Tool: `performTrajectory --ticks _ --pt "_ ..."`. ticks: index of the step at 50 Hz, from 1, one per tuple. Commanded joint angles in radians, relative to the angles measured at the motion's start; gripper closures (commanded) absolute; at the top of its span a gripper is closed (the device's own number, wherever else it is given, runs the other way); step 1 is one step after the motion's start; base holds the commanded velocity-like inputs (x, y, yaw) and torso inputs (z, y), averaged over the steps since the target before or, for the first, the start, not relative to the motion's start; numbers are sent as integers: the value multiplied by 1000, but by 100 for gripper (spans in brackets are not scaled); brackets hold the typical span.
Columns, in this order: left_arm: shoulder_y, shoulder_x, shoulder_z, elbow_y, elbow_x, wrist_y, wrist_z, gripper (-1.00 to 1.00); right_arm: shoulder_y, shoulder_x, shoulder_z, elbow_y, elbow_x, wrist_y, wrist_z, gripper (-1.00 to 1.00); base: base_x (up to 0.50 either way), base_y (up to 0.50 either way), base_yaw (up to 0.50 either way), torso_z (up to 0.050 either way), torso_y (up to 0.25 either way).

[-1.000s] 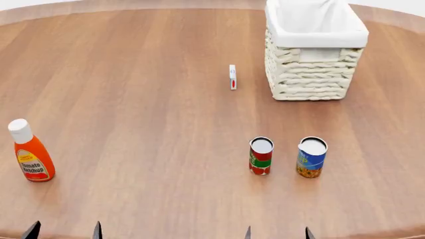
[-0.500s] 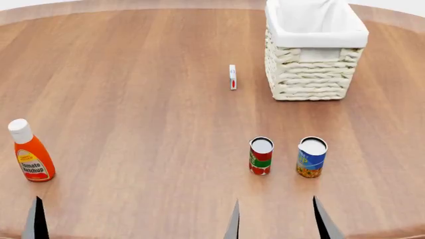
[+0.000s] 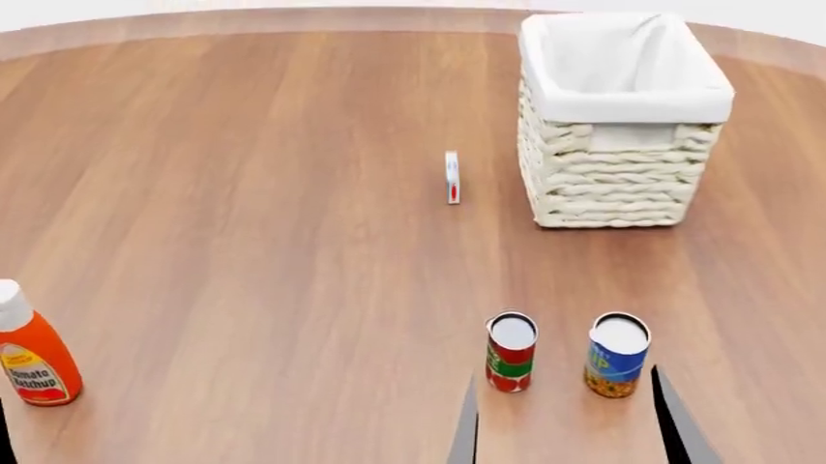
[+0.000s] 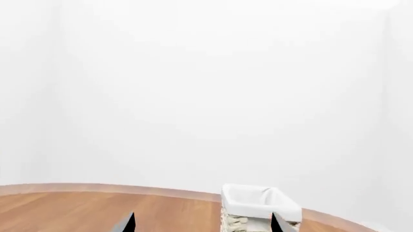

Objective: Pick up the tomato sauce, and put it in the basket.

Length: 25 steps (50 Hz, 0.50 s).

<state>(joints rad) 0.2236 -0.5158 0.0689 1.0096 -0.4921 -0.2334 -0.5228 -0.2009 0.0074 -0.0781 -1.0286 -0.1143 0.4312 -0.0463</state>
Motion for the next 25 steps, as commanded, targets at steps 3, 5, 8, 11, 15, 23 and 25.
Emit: performTrajectory --ticks 3,5,8,11,15,23,25 --pt "-6 -76 28 -6 -39 32 -74 -100 -14 -6 22 -19 11 -5 -20 -100 500 0 0 0 0" --pt "0 -80 25 -2 -41 34 -77 -100 -10 -6 22 -19 13 5 -22 -100 500 0 0 0 0" --pt "-3 -85 26 6 -45 33 -83 -100 -10 -6 16 -19 12 12 -23 -100 500 0 0 0 0" --pt "0 -82 31 -4 -37 46 -80 -100 -23 -6 -2 -19 -16 -1 -41 -100 500 0 0 0 0" --pt "-4 -87 37 -2 -41 41 -84 -100 -29 -6 16 -19 12 3 -38 -100 500 0 0 0 0" --pt "3 -88 45 -15 -31 59 -83 -100 -22 -6 21 -19 21 14 -36 -100 500 0 0 0 0" --pt "1 -87 48 -20 -29 61 -82 -100 -21 -6 23 -19 23 16 -36 -100 500 0 0 0 0"
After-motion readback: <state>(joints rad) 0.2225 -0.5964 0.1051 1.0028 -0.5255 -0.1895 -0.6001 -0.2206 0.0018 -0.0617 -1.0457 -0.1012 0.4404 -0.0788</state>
